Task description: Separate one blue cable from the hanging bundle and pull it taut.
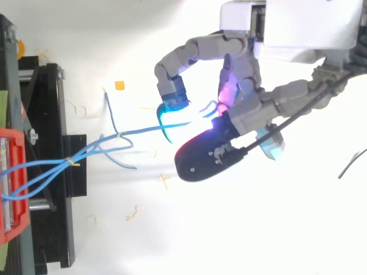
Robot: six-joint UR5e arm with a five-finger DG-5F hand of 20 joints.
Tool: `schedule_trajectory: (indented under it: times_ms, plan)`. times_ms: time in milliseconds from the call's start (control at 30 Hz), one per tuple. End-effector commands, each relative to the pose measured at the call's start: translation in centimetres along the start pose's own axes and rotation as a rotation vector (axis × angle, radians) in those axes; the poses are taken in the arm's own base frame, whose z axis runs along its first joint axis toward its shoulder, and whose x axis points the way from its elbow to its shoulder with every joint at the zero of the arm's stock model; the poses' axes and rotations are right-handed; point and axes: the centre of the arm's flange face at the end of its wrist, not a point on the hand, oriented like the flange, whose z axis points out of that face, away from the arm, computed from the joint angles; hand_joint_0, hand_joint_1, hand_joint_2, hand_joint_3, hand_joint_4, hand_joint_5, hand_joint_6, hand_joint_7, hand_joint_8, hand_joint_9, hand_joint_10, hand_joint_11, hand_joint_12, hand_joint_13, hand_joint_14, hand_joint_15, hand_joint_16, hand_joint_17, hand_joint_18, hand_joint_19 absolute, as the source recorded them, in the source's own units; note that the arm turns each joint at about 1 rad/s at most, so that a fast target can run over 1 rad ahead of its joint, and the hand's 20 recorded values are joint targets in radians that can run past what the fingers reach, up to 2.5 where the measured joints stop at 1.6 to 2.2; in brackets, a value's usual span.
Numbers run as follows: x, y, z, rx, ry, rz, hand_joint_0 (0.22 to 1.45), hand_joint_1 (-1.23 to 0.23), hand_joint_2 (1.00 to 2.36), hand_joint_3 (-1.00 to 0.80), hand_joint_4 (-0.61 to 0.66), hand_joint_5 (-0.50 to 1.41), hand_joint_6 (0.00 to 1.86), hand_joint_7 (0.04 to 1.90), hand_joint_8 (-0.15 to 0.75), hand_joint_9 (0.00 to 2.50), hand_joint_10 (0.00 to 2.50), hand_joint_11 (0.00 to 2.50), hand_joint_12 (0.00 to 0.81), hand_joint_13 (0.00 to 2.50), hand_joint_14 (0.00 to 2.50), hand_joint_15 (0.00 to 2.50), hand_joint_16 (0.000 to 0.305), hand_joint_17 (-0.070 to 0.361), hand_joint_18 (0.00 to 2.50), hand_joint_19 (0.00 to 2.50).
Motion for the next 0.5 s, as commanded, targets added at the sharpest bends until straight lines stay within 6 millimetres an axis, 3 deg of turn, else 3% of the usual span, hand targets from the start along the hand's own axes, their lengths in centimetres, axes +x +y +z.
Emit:
schedule_trajectory:
  times_ms: [0, 133, 267, 333, 467]
  plan:
    - [-0.02, -0.03, -0.01, 0.001, 0.0, 0.0, 0.47, -0.59, 1.0, -0.5, 0.08, 0.14, 0.5, 1.31, 0.119, 1.89, 0.01, 0.2, 0.256, 1.27, 0.01, 0.37, 0.061, 0.138, 0.91, 0.56]
    - [-0.02, -0.03, -0.01, 0.001, 0.0, 0.0, 0.44, -0.48, 1.0, -0.5, 0.08, 0.14, 0.5, 1.29, 0.122, 1.91, 0.01, 0.17, 0.268, 1.29, 0.01, 0.35, 0.065, 0.146, 0.94, 0.54]
    - [-0.02, -0.03, -0.01, 0.001, 0.0, 0.0, 0.57, -0.3, 1.0, -0.5, 0.02, 0.15, 0.5, 1.29, 0.065, 1.91, 0.01, 0.22, 0.226, 1.25, 0.01, 0.39, 0.052, 0.117, 0.85, 0.6]
    - [0.0, -0.04, 0.05, 0.001, 0.0, 0.0, 0.61, -0.33, 1.0, -0.5, 0.02, 0.14, 0.5, 1.29, 0.042, 1.93, 0.01, 0.23, 0.223, 1.25, 0.01, 0.39, 0.05, 0.112, 0.85, 0.62]
    - [-0.02, -0.03, -0.01, 0.001, 0.0, 0.0, 0.73, -0.57, 1.0, -0.5, 0.05, 0.15, 0.5, 1.29, 0.048, 1.94, 0.01, 0.25, 0.23, 1.25, 0.01, 0.39, 0.049, 0.11, 0.86, 0.59]
